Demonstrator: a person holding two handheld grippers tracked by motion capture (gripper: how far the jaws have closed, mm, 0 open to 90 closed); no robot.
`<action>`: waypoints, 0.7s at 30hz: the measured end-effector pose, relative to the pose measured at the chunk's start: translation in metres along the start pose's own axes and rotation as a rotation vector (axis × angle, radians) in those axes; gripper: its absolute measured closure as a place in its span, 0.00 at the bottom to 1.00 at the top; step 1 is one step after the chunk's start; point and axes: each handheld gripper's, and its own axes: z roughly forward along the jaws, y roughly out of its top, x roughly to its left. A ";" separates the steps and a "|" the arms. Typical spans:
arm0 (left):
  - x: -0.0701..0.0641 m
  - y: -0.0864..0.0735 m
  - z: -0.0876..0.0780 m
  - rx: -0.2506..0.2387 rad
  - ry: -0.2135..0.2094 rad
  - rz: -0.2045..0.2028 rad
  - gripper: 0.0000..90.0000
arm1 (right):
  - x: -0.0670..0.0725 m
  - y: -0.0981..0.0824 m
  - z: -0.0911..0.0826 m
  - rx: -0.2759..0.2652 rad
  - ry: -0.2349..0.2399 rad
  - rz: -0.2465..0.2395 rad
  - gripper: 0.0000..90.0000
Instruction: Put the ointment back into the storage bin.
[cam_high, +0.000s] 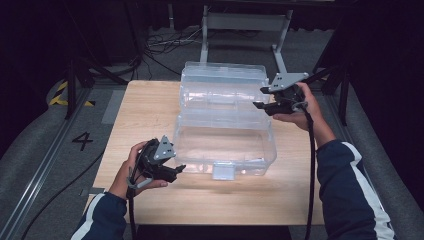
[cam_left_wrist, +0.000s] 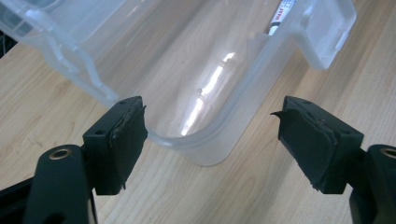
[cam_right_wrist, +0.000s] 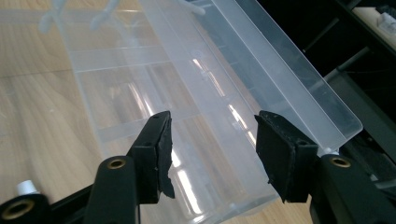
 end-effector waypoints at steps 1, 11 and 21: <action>0.000 0.002 0.002 0.002 -0.008 0.002 0.27 | -0.001 0.001 0.003 0.017 0.005 0.000 0.51; -0.005 0.013 0.027 0.074 -0.046 0.052 0.35 | -0.014 0.004 0.043 0.167 0.018 0.011 0.54; -0.004 0.024 0.046 0.161 -0.134 0.119 0.53 | -0.018 0.009 0.056 0.228 0.020 -0.026 0.57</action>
